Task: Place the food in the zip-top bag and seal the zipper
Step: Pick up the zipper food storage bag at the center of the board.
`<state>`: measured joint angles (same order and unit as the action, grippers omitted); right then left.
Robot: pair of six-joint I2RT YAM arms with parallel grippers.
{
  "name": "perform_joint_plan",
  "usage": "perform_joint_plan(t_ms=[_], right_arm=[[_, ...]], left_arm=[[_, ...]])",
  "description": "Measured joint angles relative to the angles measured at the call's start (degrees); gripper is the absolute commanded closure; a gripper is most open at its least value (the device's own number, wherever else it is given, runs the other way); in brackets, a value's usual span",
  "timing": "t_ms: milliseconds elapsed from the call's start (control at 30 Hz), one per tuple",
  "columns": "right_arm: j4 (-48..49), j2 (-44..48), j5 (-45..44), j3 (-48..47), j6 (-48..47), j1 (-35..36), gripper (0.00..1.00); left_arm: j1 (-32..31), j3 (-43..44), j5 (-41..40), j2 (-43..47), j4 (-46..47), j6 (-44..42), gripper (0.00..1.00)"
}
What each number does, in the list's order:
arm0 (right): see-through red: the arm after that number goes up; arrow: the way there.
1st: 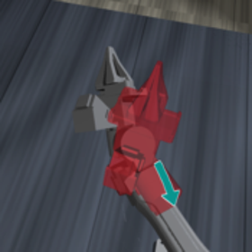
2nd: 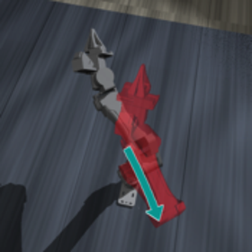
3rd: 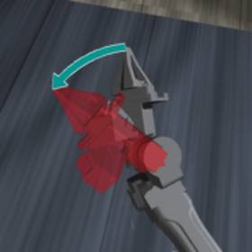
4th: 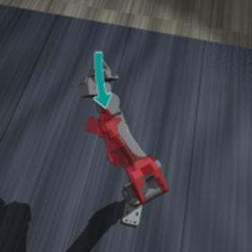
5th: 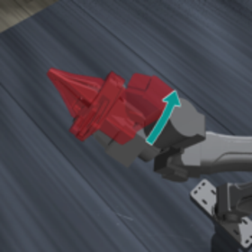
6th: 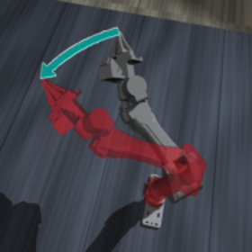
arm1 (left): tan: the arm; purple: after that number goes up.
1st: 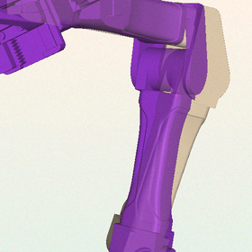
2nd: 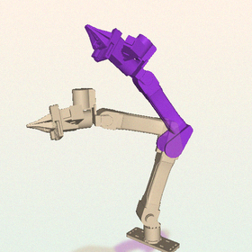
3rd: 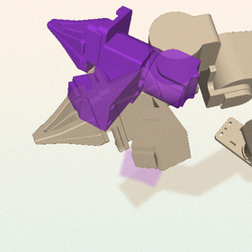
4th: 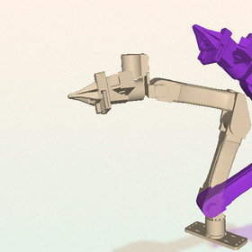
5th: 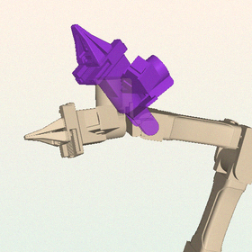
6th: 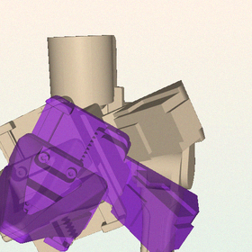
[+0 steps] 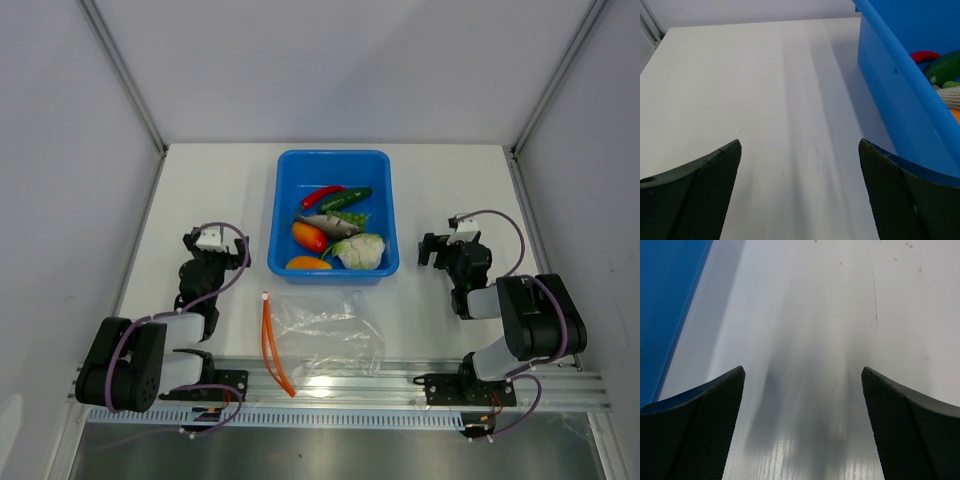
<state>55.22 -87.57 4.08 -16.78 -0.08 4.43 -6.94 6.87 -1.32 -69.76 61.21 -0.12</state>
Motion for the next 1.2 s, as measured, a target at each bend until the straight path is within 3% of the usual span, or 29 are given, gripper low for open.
perform_joint_plan(t_ms=[200,300,433,633,700,767,1033,1133,1200], right_arm=[[-0.04,0.52,-0.17,0.2,0.22,-0.44,0.01],[-1.44,5.64,-7.3,2.05,1.03,2.86,0.0],[-12.7,19.37,-17.42,1.03,1.99,9.51,0.01],[-41.03,35.15,-25.66,-10.49,12.52,9.86,0.0],[-52.15,37.13,-23.98,-16.92,14.93,9.88,0.01],[-64.65,37.99,-16.68,-25.46,14.99,10.75,0.01],[-82.66,44.89,8.35,-30.01,22.08,13.22,0.01],[-89.18,45.68,8.92,-31.74,24.15,20.65,0.01],[-93.72,45.72,4.72,-34.01,23.96,28.96,0.01]], left_arm=[[0.0,0.0,-0.81,1.49,-1.16,-0.35,0.01],[-0.33,0.24,-2.58,7.39,-5.53,-0.42,0.01],[-0.81,1.46,-3.76,18.01,-12.13,0.02,0.01],[-1.14,4.63,-5.9,30.69,-26.25,5.97,0.01],[-1.2,6.21,-5.77,33.99,-32.59,8.37,0.0],[-1.25,8.35,-5.6,36.52,-38.97,10.97,0.01],[-1.31,19.23,-7.54,45.18,-67.12,27.69,0.0],[-1.31,21.9,-7.43,46.31,-73.77,31.43,0.01],[-1.31,23.21,-7.65,46.56,-79.03,33.92,0.01]])
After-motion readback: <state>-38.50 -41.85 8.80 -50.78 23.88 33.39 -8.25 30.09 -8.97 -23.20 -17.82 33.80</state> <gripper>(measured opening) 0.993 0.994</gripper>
